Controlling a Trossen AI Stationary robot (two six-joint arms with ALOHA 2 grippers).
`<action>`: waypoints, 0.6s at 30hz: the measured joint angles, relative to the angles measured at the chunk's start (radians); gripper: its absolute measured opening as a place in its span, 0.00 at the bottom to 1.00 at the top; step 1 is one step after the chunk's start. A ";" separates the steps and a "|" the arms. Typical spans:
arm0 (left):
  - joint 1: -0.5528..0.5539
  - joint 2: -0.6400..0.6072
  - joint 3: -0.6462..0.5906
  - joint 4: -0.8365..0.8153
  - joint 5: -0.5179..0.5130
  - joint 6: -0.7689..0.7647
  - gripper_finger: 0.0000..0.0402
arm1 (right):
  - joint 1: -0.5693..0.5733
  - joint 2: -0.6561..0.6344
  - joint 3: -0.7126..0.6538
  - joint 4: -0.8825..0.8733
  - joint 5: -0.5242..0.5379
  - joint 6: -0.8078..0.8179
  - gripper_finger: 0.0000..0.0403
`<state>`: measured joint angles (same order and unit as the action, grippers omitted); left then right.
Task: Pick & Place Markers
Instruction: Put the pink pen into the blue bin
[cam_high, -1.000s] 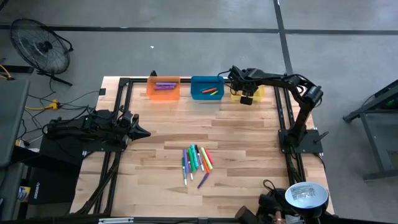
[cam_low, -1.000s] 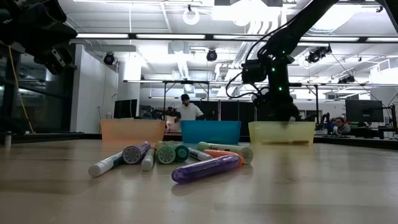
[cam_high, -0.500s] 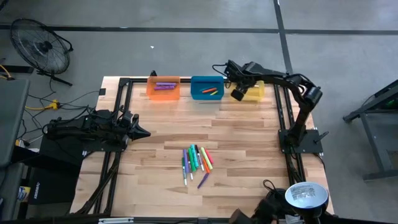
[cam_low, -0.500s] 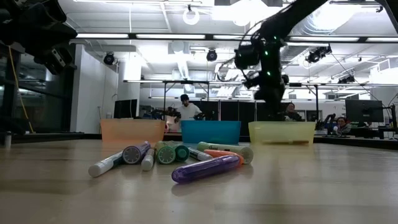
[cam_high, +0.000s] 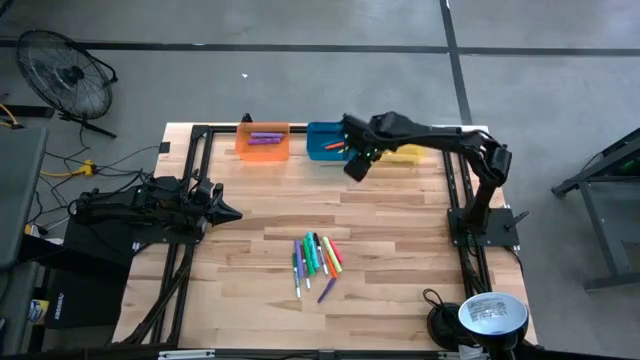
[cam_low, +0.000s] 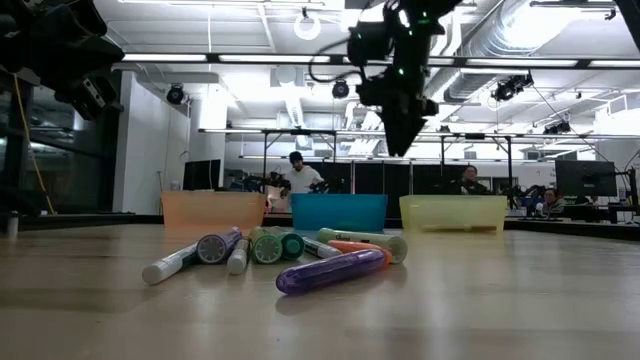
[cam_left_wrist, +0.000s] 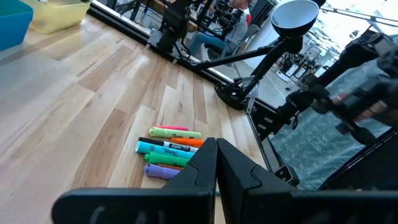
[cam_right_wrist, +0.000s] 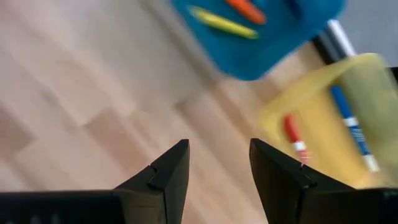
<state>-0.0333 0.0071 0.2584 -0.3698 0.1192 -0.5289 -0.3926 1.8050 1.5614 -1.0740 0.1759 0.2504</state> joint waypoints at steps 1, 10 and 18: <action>0.000 0.000 0.000 0.000 0.000 0.000 0.00 | 0.024 0.000 0.001 -0.002 -0.001 0.024 0.39; 0.000 0.000 0.000 0.000 0.000 0.000 0.00 | 0.251 0.000 0.001 0.003 -0.028 0.292 0.39; 0.000 0.000 0.000 0.000 0.000 0.000 0.00 | 0.409 0.000 -0.005 0.030 -0.029 0.473 0.39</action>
<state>-0.0332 0.0071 0.2584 -0.3701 0.1192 -0.5289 0.0163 1.8050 1.5569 -1.0442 0.1472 0.7237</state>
